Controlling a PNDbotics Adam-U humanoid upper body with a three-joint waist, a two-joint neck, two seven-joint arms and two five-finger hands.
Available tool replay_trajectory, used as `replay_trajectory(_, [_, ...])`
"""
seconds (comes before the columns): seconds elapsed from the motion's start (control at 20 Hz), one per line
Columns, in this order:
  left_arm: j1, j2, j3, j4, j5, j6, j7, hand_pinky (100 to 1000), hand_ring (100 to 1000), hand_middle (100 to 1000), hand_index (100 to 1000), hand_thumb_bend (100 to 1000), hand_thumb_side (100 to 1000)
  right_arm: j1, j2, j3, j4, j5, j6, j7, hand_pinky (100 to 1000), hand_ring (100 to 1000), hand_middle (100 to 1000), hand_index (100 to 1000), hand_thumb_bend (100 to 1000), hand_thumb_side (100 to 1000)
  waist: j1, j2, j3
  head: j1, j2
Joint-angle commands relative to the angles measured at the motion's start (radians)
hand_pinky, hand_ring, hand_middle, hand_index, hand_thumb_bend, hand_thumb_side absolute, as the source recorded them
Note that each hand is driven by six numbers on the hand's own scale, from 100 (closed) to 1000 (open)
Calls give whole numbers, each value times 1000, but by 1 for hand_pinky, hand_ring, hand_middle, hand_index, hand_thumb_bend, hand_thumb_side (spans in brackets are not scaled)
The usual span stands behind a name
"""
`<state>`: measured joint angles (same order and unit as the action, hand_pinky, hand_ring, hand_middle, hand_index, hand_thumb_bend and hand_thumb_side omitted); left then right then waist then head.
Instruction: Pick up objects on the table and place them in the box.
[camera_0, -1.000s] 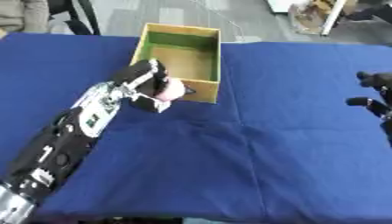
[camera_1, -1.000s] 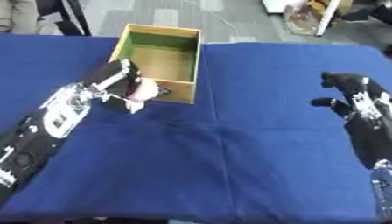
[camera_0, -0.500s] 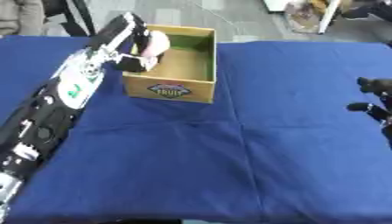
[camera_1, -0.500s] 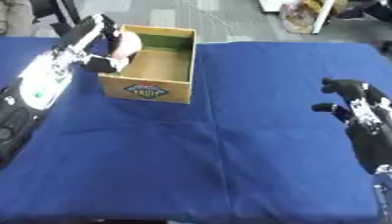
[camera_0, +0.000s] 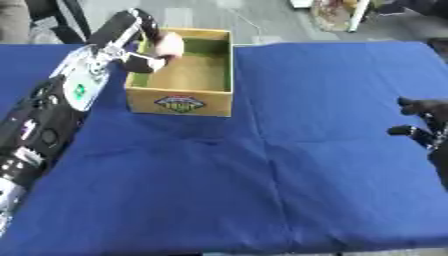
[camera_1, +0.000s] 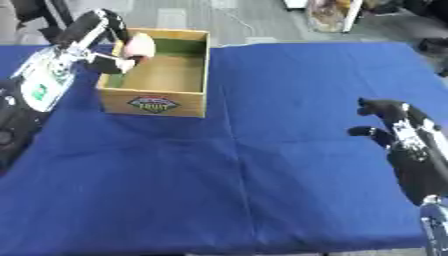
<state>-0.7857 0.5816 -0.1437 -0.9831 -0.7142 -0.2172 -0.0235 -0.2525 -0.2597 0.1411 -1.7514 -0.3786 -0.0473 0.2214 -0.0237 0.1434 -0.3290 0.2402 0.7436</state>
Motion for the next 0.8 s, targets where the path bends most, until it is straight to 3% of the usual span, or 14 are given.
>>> replay_trajectory(0.05, [-25, 36, 19, 18, -29, 2, -1, 657, 770, 703, 790, 847, 312, -18, -12, -1, -21, 8, -5, 7, 642, 945, 624, 702, 100, 480, -1, -9, -6, 11, -17])
replay_trajectory(0.2, [-22, 35, 26, 21, -34, -1, 7, 698, 827, 764, 853, 955, 503, -19, -13, -1, -25, 10, -7, 6, 642, 944, 624, 702, 100, 479, -2, -6, -12, 17, -19])
replay_trajectory(0.3, [-18, 34, 29, 9, -16, -4, 18, 708, 848, 774, 862, 985, 550, -18, -14, -2, -27, 12, -7, 4, 641, 944, 623, 702, 100, 477, -1, -6, -14, 18, -19])
replay_trajectory(0.45, [0, 40, 30, -38, 64, -5, 29, 702, 852, 753, 845, 985, 548, -15, -20, -7, -30, 13, -10, 0, 641, 944, 623, 702, 100, 472, 0, -6, -11, 15, -19])
replay_trajectory(0.55, [31, 60, 23, -115, 154, -5, 27, 699, 851, 740, 837, 963, 532, -13, -26, -15, -32, 12, -13, -6, 640, 943, 623, 702, 100, 470, 1, -7, -6, 9, -20])
replay_trajectory(0.6, [49, 68, 21, -156, 201, 1, 24, 688, 853, 720, 822, 849, 526, -10, -30, -21, -33, 20, -15, -11, 639, 943, 623, 702, 100, 465, 1, -7, -1, 4, -20])
replay_trajectory(0.65, [72, 77, 22, -206, 261, 10, 22, 688, 853, 720, 822, 849, 526, -6, -35, -28, -34, 26, -18, -18, 639, 943, 623, 702, 100, 465, 1, -7, 6, -2, -21])
replay_trajectory(0.7, [97, 85, 25, -261, 323, 25, 23, 676, 851, 706, 811, 782, 513, -1, -39, -36, -35, 30, -21, -26, 637, 943, 623, 702, 100, 461, 1, -7, 15, -10, -21])
replay_trajectory(0.8, [150, 97, 36, -370, 441, 63, 24, 666, 850, 694, 801, 740, 505, 13, -49, -54, -35, 31, -27, -43, 636, 944, 623, 702, 100, 456, 1, -7, 35, -24, -22])
